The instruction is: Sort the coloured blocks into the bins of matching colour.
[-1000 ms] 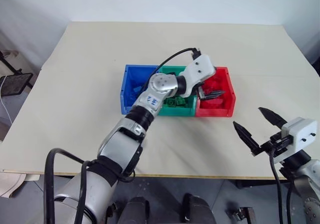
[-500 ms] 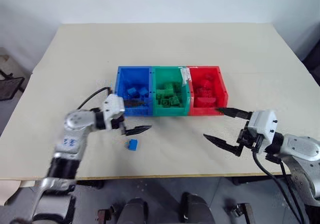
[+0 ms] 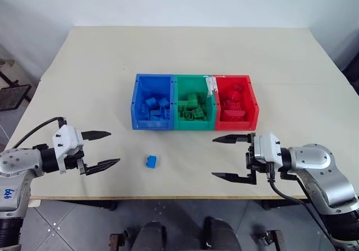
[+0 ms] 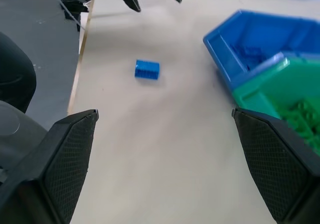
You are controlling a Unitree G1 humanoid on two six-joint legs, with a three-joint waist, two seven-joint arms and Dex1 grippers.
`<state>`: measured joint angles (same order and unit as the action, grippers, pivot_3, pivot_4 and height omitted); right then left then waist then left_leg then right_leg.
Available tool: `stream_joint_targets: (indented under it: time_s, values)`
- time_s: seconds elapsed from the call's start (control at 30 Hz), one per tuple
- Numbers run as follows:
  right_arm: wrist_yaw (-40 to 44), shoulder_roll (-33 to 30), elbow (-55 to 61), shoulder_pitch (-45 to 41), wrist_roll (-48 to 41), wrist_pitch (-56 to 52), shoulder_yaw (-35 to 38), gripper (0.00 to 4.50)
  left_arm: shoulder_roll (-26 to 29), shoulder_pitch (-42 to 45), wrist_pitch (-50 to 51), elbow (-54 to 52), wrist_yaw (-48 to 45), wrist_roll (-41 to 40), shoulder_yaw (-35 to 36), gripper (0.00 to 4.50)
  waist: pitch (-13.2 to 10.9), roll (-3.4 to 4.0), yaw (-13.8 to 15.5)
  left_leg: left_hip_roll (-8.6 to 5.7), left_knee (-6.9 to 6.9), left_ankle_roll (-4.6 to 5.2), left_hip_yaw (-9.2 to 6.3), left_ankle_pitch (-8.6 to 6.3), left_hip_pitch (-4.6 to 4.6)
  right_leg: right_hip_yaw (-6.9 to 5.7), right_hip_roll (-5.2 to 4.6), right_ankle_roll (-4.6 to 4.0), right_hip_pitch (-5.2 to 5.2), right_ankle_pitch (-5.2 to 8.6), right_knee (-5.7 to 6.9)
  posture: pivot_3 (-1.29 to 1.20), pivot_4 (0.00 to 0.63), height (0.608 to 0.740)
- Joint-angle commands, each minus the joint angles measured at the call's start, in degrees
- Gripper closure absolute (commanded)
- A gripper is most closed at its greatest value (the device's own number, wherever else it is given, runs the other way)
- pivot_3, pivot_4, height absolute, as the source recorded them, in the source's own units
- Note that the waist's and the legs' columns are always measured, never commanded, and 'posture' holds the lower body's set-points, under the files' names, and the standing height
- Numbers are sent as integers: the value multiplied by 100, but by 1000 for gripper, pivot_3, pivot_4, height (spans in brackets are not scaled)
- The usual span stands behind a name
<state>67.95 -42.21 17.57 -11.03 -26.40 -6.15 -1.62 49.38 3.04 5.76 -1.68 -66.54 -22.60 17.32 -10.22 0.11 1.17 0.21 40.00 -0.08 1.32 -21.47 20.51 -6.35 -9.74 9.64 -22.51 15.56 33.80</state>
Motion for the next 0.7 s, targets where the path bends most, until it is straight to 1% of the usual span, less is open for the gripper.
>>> stream_joint_targets:
  time_s: [0.03, 0.13, 0.2, 0.3, 0.4, 0.47, 0.57, 0.7]
  values:
    - [37, -162, 7, 83, -27, 115, 317, 0, 86, 106, 293, -456, -248, -95, -489, 14, 0, 0, 14, 0, 0, 0, 2, -1, 0, 0, 0, 0, 0, 0, 0, 0, 150, 740]
    - [52, -277, 30, 288, -41, 102, 477, 0, -69, 323, 348, -733, -238, 21, -1016, 14, 0, -1, 47, -1, 6, 3, 3, -3, 1, 1, 0, 0, 2, 0, 0, 0, 150, 740]
    - [77, -377, 83, 503, -90, 41, 588, 0, -298, 600, 212, -671, -135, 305, -1469, 14, 0, -1, 41, 1, 6, 3, 4, -3, 1, 0, 0, 0, 3, 0, -1, 0, 150, 740]
    - [49, -464, 188, 765, -76, 5, 712, 0, -606, 1093, 195, -376, 116, 822, -2059, 14, 0, 0, 27, 0, 5, 3, 10, -3, -1, 0, 0, 0, 2, 0, 2, 0, 150, 740]
    - [-69, -483, 332, 940, -109, -64, 825, 0, -803, 1499, 183, 3, 38, 1027, -2437, 14, 0, 0, 19, 0, 6, 3, 12, -3, -3, 1, 0, 0, 1, 0, 2, 0, 150, 740]
    - [-108, -480, 413, 1051, -100, -79, 867, 0, -830, 1649, 158, 136, -100, 1156, -2677, 14, 0, -1, 0, 1, 3, 3, 18, -3, -7, 2, 0, 0, 0, 0, 2, 0, 150, 740]
    - [-163, -485, 513, 1159, -105, -117, 907, 0, -730, 1732, 108, 262, -234, 1327, -2867, 649, 0, -1, 12, 2, 1, 3, 20, -3, -8, 1, 0, 0, 0, 0, 0, 0, 150, 740]
    - [-201, -495, 613, 1304, -120, -145, 989, 0, -624, 1775, -89, 466, -327, 1423, -2864, 1908, 0, -1, 22, 3, 4, 3, 23, -3, -8, 3, 0, 0, 2, 0, -2, 0, 150, 740]
